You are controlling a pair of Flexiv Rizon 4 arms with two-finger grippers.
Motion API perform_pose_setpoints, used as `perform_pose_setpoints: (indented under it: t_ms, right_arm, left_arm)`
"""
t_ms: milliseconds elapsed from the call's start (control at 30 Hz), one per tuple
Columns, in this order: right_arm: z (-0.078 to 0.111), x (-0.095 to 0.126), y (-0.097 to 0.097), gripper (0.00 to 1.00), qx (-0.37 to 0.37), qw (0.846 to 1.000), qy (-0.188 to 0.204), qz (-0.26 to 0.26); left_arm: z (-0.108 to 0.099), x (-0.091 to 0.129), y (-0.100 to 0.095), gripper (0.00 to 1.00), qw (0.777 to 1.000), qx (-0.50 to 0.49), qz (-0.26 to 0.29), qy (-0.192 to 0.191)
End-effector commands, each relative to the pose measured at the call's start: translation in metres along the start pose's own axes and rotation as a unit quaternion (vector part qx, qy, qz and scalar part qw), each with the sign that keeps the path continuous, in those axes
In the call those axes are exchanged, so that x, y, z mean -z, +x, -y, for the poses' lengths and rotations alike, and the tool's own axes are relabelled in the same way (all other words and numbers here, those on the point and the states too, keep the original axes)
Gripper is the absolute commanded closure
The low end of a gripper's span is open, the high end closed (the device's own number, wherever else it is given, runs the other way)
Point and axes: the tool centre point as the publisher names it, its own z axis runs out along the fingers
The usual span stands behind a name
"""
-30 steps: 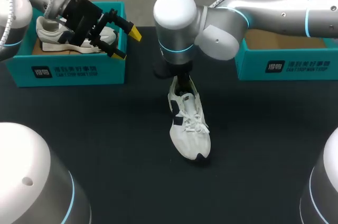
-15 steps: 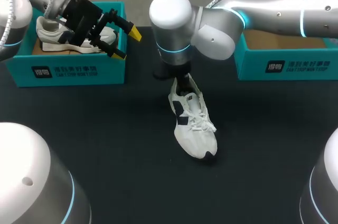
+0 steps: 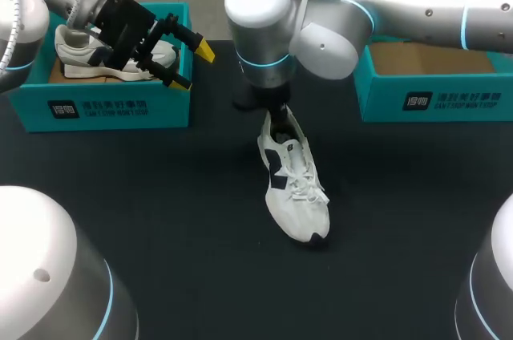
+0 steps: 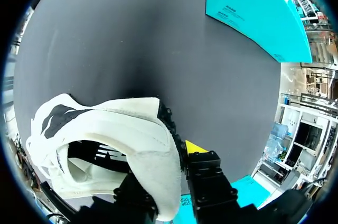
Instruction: Take the shoe out of the shoebox, open the shoe tongue, remove and reinsert the insole, then place the shoe into the shoebox
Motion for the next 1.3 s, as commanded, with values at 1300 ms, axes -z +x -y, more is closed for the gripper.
perform_pose_setpoints:
  t_ms: [1300]
  right_arm:
    - [0.049, 0.182, -0.05, 1.0, 0.036, 0.999, 0.027, -0.007]
  left_arm:
    - [0.0, 0.0, 0.0, 0.0, 1.0, 0.0, -0.001, 0.0]
